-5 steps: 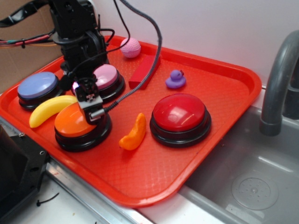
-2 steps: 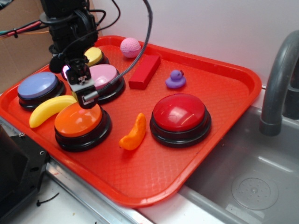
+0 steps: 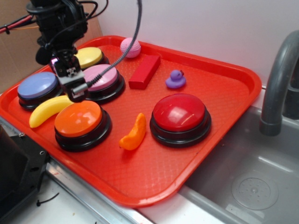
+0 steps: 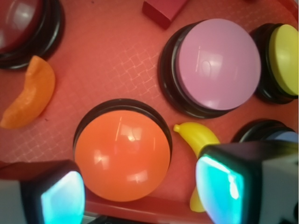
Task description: Push the orange button.
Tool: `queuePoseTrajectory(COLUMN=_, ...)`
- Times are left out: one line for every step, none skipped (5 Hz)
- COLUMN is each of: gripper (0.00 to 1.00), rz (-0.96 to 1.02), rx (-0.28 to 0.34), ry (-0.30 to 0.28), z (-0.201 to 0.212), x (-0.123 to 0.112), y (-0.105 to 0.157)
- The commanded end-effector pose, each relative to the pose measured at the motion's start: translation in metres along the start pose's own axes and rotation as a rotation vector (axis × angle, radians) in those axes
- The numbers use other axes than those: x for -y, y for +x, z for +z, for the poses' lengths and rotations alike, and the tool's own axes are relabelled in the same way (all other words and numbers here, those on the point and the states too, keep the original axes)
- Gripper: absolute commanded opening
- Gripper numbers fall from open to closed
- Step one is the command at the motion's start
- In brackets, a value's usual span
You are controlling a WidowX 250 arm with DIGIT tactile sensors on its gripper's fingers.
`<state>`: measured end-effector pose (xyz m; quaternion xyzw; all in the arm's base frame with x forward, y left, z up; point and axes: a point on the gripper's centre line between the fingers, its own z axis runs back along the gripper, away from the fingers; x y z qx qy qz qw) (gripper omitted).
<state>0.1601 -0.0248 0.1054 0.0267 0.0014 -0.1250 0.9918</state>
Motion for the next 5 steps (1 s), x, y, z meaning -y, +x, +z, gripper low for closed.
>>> queuePoseTrajectory(gripper=1.0, rz=0.014, rx=0.059, ry=-0.02, z=0.024, x=-0.003, y=0.005)
queuePoseTrajectory(gripper=1.0, rz=0.017, rx=0.06, ry=-0.003, z=0.031, x=-0.003, y=0.004)
queuePoseTrajectory(gripper=1.0, rz=0.015, rx=0.074, ry=0.012, z=0.04, x=-0.003, y=0.002)
queuePoseTrajectory(gripper=1.0, rz=0.019, rx=0.076, ry=0.024, z=0.049, x=-0.004, y=0.0)
queuePoseTrajectory(gripper=1.0, rz=0.017, rx=0.088, ry=0.014, z=0.058, x=-0.006, y=-0.003)
